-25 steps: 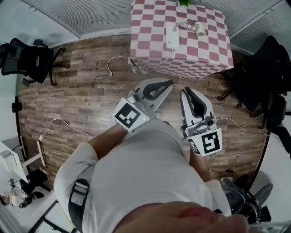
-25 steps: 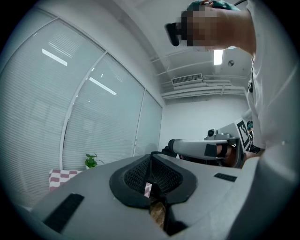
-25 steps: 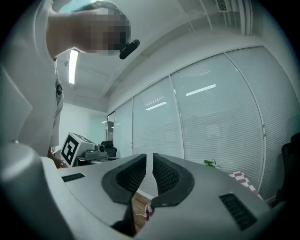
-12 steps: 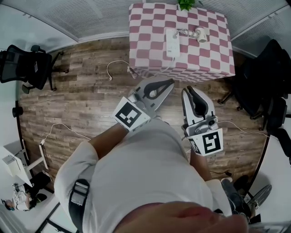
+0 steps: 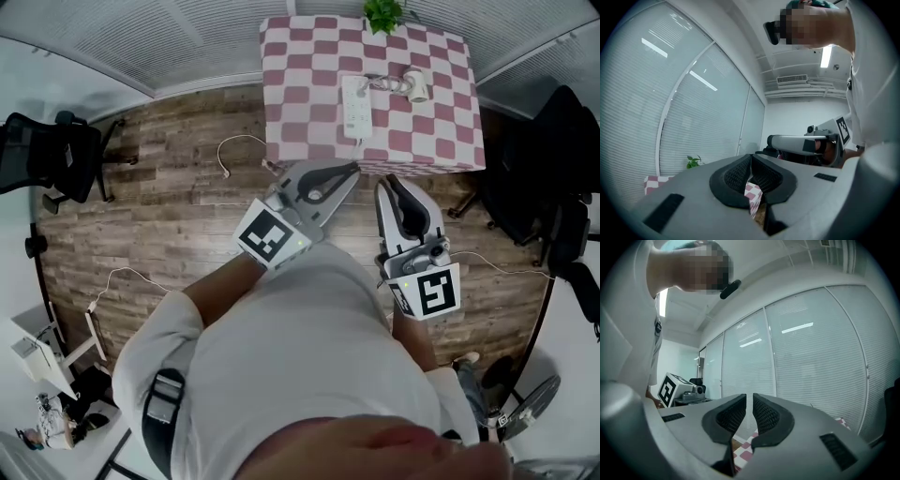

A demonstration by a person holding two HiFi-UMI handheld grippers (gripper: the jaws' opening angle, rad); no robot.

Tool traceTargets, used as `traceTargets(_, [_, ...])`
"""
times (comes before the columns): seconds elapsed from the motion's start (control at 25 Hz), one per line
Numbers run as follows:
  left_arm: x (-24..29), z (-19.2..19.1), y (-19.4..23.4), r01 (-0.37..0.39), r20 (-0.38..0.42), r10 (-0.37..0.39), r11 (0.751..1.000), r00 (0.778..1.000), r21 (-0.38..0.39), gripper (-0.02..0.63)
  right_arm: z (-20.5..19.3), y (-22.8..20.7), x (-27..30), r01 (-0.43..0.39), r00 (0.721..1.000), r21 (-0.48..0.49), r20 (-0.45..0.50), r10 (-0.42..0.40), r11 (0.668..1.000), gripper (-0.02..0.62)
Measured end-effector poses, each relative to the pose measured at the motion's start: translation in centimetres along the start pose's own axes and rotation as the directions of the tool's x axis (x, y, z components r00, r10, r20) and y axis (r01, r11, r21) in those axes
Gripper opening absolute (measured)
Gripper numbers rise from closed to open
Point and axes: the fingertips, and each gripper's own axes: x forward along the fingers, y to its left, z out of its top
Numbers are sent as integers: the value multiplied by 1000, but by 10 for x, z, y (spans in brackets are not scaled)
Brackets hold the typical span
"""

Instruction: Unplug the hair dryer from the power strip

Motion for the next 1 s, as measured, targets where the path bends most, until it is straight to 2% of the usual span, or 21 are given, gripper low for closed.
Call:
traceTargets(0.48, [20, 1, 67, 50, -15, -50, 999, 999, -7, 40, -8, -22, 68, 33, 999, 1, -20, -33, 999, 35])
traceTargets(1.0, [33, 4, 91, 38, -21, -38, 999, 999, -16, 40, -11, -44, 90, 33, 999, 6, -28, -33, 999, 34])
